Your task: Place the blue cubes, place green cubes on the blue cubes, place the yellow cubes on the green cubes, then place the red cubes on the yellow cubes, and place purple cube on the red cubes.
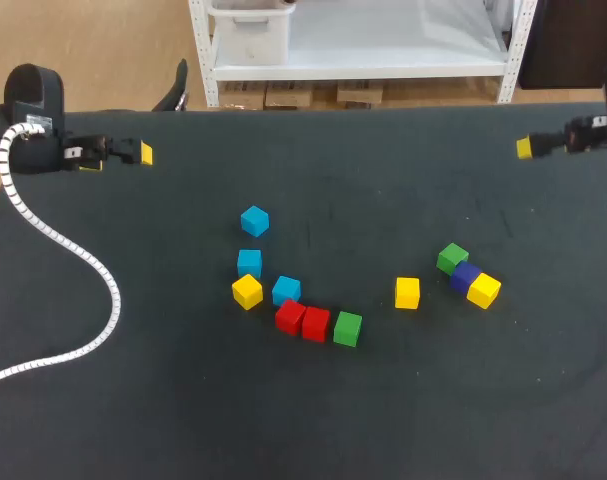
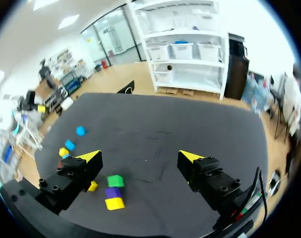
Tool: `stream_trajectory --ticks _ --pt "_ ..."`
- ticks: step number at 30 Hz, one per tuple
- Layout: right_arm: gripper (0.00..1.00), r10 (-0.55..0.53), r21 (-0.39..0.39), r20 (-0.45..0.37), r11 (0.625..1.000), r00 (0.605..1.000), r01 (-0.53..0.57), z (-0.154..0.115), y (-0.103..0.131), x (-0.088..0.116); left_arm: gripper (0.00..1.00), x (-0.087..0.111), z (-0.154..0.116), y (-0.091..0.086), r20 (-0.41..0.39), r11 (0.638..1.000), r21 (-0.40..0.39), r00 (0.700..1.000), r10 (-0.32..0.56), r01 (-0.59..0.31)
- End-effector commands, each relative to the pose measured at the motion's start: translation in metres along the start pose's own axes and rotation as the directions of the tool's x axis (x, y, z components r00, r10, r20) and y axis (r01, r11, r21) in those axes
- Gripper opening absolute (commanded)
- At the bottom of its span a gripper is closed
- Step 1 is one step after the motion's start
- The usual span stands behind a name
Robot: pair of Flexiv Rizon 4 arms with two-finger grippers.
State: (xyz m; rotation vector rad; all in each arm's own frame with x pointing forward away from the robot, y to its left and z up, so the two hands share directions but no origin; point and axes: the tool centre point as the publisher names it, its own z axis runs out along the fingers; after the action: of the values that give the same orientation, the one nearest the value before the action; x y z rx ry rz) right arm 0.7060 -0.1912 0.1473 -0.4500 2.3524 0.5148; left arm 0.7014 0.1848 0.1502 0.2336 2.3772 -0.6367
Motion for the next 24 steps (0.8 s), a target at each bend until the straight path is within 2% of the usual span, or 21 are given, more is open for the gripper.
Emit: stream_trajectory --ticks 1,3,7,9,11,13,14,15,24 --pt "1.0 -0.445 0.016 -0.133 0.892 0.885 0.451 -0.003 -0.002 -0.005 1.0 0.0 0.0 0.0 0.0 1.0 -0.001 1.0 0.0 0.0" --pt "1.0 -0.548 -0.052 -0.134 0.836 0.826 0.546 -0.004 -0.006 -0.006 1.0 0.0 0.0 0.0 0.0 1.0 -0.001 1.0 0.0 0.0" --pt "1.0 -0.715 -0.231 -0.075 0.691 0.695 0.685 -0.011 -0.015 -0.009 1.0 0.0 0.0 0.0 0.0 1.0 -0.001 1.0 0.0 0.0" --pt "1.0 -0.757 -0.286 -0.057 0.637 0.651 0.716 -0.012 -0.022 -0.01 1.0 0.0 0.0 0.0 0.0 1.0 -0.001 1.0 0.0 0.0" --pt "1.0 -0.791 -0.346 0.001 0.574 0.612 0.742 -0.015 -0.027 -0.012 1.0 0.0 0.0 0.0 0.0 1.0 -0.001 1.0 0.0 0.0" --pt "1.0 -0.789 -0.383 0.032 0.557 0.613 0.737 -0.017 -0.033 -0.014 1.0 0.0 0.0 0.0 0.0 1.0 -0.001 1.0 0.0 0.0" --pt "1.0 -0.777 -0.391 0.043 0.565 0.627 0.727 -0.018 -0.036 -0.016 1.0 0.0 0.0 0.0 0.0 1.0 -0.001 1.0 0.0 0.0" --pt "1.0 -0.752 -0.365 0.011 0.61 0.659 0.703 -0.017 -0.04 -0.017 1.0 0.0 0.0 0.0 0.0 1.0 -0.001 1.0 0.0 0.0" --pt "1.0 -0.752 -0.365 0.011 0.61 0.659 0.703 -0.017 -0.04 -0.017 1.0 0.0 0.0 0.0 0.0 1.0 -0.001 1.0 0.0 0.0"
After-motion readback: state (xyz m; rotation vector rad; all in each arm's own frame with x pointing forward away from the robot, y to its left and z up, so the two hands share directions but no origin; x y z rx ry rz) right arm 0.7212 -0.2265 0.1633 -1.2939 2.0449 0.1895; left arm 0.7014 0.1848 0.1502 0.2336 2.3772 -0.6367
